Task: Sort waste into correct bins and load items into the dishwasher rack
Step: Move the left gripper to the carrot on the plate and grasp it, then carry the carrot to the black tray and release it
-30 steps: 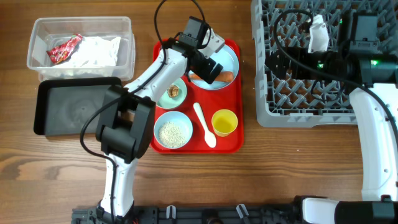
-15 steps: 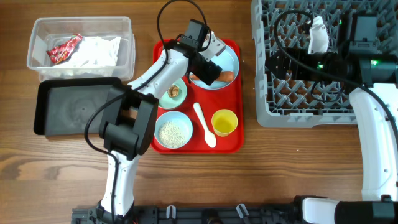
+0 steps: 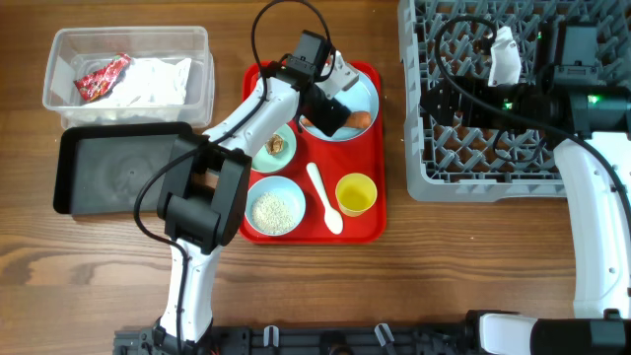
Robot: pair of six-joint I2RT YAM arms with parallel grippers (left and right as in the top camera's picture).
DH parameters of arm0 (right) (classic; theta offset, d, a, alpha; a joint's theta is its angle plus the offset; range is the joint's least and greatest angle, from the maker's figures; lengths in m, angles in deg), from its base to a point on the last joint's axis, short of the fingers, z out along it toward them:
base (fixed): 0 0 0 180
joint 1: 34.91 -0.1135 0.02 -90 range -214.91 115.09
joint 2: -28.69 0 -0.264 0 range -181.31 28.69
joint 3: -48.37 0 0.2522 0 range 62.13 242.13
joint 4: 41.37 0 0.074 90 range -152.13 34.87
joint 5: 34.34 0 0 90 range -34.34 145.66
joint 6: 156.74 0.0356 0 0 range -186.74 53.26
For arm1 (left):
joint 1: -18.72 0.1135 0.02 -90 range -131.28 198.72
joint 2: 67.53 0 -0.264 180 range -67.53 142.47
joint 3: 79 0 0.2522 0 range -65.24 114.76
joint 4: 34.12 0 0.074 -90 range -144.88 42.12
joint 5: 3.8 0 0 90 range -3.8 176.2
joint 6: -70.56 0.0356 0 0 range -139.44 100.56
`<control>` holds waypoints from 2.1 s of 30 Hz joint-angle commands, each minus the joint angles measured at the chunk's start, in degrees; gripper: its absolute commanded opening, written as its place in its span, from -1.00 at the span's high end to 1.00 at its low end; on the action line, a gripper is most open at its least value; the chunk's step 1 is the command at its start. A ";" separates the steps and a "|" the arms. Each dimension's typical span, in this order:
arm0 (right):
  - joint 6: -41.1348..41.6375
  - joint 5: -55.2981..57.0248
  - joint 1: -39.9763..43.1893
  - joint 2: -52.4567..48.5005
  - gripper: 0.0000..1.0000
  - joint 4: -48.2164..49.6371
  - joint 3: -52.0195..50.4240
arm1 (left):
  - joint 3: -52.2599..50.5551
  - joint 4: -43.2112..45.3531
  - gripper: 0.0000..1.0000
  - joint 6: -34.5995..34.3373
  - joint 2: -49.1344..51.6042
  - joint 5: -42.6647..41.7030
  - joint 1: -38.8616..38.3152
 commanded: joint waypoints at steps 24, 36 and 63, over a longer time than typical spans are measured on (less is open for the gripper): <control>0.59 0.59 -0.02 -0.22 -1.00 -0.52 0.98 | -0.11 0.61 -0.13 4.94 4.55 -1.57 -0.74; 0.61 0.59 -0.02 -0.22 -0.99 -0.50 0.98 | -0.11 4.35 0.69 -5.86 5.64 -0.66 -0.92; 0.55 0.59 -0.02 -0.22 -1.00 -0.46 0.98 | 1.60 -18.10 0.82 -31.34 -29.29 10.40 9.94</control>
